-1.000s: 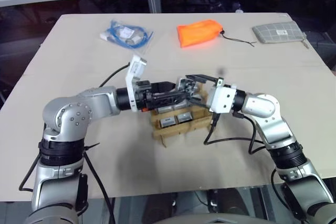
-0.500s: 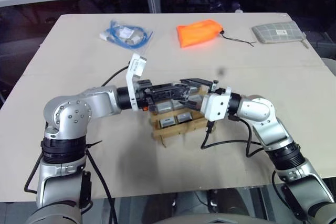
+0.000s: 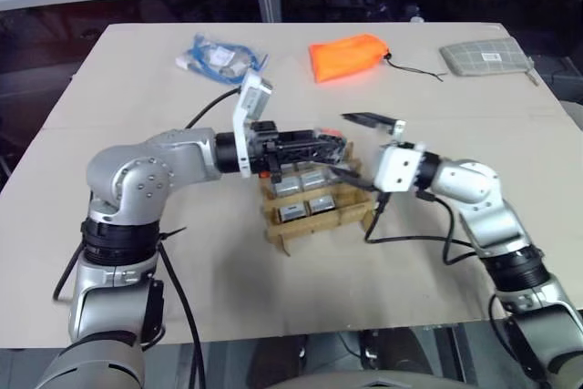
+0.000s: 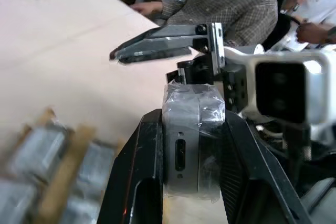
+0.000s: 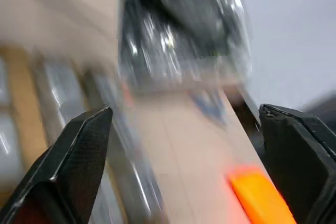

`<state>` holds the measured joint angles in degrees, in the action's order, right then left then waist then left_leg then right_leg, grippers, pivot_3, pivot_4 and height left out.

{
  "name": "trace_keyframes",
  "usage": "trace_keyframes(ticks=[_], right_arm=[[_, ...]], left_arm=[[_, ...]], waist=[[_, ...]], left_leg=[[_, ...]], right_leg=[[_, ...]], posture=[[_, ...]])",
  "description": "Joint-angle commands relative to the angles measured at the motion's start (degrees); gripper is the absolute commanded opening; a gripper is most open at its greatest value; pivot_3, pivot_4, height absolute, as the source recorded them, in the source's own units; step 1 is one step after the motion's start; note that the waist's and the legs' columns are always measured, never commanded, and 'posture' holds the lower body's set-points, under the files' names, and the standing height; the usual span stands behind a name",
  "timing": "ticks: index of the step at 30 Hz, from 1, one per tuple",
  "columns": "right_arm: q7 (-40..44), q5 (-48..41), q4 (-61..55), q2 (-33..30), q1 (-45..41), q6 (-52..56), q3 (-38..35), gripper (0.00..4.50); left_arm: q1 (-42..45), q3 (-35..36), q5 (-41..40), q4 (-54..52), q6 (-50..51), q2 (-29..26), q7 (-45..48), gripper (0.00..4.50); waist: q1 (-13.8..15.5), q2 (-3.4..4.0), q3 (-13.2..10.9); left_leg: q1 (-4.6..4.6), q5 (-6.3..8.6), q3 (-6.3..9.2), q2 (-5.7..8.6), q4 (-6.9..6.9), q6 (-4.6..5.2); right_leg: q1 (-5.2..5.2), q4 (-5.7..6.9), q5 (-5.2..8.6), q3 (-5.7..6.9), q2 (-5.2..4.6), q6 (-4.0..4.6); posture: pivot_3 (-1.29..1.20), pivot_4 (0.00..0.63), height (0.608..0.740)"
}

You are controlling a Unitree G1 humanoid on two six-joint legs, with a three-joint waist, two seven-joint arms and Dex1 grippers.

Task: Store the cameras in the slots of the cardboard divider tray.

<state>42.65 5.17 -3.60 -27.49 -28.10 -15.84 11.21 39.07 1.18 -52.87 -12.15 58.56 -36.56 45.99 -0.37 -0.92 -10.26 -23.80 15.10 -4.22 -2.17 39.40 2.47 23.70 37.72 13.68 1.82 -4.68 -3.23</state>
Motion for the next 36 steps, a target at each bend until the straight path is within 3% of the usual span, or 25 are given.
trace_keyframes(ticks=[1,6,9,12,19,24,36], right_arm=[[-3.36,-0.33,-1.17,-3.13,2.9,1.26,-6.16,4.45],[-4.73,-6.86,-3.04,-7.06,7.86,8.76,-15.66,4.45],[0.5,-21.68,-10.88,-9.73,11.62,24.18,-21.12,4.45],[7.35,-35.14,-18.78,-16.31,17.39,39.08,-24.8,4.45],[15.93,-52.23,-26.03,-28.18,25.72,56.59,-31.81,4.45],[16.37,-58.44,-30.01,-30.52,27.03,61.05,-34.07,4.45],[17.14,-58.68,-30.86,-28.71,29.86,58.4,-36.88,4.45]], left_arm=[[-1.23,-2.63,5.75,-4.33,-8.58,2.0,1.2,0.78],[-7.95,-2.57,7.39,-9.8,-12.29,7.25,-3.35,0.78],[-13.0,-4.0,11.48,-12.71,-16.66,8.07,-4.04,0.78],[-16.67,-5.36,15.36,-13.81,-21.42,8.64,-3.98,0.78],[-20.17,-7.09,22.73,-10.3,-32.55,10.8,-2.67,0.78],[-23.5,-10.02,25.58,-9.63,-37.08,11.84,-0.42,0.78],[-24.41,-13.09,34.21,0.97,-50.31,17.02,0.02,0.78]], waist=[[-0.01,0.0,0.0],[0.0,0.0,0.0],[-0.19,0.04,0.01],[-0.03,0.05,0.02],[0.7,0.07,0.05],[1.02,0.05,0.05],[1.37,-0.05,0.1]], left_leg=[[0.0,0.0,0.0,0.0,-0.01,0.0],[0.0,0.0,-0.03,-0.03,-0.08,0.0],[0.04,0.0,-0.02,-0.05,-0.08,0.0],[0.04,0.0,-0.02,-0.08,-0.11,0.01],[0.07,0.18,0.0,-0.02,-0.04,0.32],[0.06,0.18,0.03,-0.04,-0.03,0.32],[0.01,0.19,0.07,0.0,0.02,0.34]], right_leg=[[0.0,0.0,0.0,0.0,0.0,0.0],[0.0,-0.07,0.0,-0.04,0.0,0.0],[0.0,-0.03,0.0,-0.06,0.01,0.0],[-0.01,-0.04,0.0,-0.07,0.01,0.01],[-0.07,-0.05,0.0,-0.06,-0.03,0.01],[-0.07,-0.06,0.0,-0.05,0.01,0.01],[-0.08,-0.07,0.0,0.0,0.0,0.0]], posture=[[0.0,0.15,0.74],[0.0,0.15,0.74],[0.0,0.15,0.74],[0.0,0.15,0.74],[0.0,0.15,0.74],[0.0,0.15,0.74],[0.0,0.15,0.74]])
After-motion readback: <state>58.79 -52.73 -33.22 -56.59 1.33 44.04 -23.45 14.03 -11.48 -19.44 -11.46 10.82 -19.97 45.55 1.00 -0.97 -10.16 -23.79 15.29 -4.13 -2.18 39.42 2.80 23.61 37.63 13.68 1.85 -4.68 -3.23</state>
